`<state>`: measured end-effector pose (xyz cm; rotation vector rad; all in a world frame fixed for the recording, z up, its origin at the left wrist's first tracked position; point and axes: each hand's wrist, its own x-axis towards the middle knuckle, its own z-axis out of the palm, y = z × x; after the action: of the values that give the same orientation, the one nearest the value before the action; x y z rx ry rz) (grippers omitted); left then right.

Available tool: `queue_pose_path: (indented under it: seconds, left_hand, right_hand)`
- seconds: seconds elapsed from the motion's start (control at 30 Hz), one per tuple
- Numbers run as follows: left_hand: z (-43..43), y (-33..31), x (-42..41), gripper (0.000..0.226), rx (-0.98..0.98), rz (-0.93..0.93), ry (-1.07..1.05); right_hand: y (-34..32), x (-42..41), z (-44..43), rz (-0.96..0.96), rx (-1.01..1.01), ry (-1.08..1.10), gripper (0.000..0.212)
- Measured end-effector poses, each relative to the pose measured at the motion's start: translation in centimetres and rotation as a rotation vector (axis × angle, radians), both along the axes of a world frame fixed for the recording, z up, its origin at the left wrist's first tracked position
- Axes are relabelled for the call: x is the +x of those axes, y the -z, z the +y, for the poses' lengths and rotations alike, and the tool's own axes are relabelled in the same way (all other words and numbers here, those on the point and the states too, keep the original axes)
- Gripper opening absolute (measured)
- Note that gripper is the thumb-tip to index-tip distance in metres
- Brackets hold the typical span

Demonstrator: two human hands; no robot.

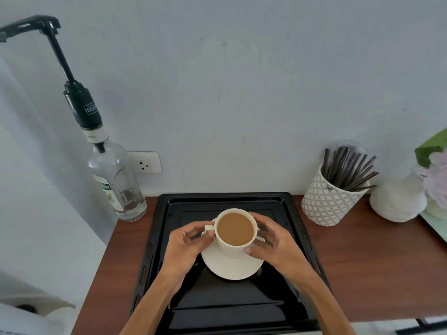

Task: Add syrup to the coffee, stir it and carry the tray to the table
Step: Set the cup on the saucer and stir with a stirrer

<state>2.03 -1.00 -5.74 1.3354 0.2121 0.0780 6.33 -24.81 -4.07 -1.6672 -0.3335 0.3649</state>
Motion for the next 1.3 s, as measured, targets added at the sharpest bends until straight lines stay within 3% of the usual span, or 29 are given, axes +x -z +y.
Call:
queue_pose_path:
  seconds: [0.17,0.37,0.6,0.83,1.1,1.3]
  left_hand:
    - [0.0,0.2,-0.1,0.02,0.021,0.012,0.008]
    - [0.0,0.3,0.1,0.021,0.013,0.028,0.007]
    - [-0.3,0.4,-0.1,0.021,0.063,0.001,-0.03]
    - [-0.4,0.2,-0.2,0.024,0.075,-0.019,-0.042]
    - [-0.5,-0.1,-0.4,0.024,0.096,-0.008,-0.045]
    - [-0.8,-0.1,-0.5,0.024,0.092,0.0,-0.053]
  right_hand:
    - [-0.2,0.2,-0.3,-0.006,-0.025,-0.029,0.073]
    - [-2.1,0.8,-1.7,-0.051,-0.193,-0.001,0.067]
    - [-7.2,2.2,-5.9,-0.308,-0.369,0.373,0.03]
    - [-9.8,3.7,-11.1,-0.552,-0.486,0.881,0.015]
    - [-8.5,5.1,-14.4,-0.394,-0.499,0.981,0.025]
    - [-8.4,5.8,-14.4,-0.369,-0.38,0.975,0.009]
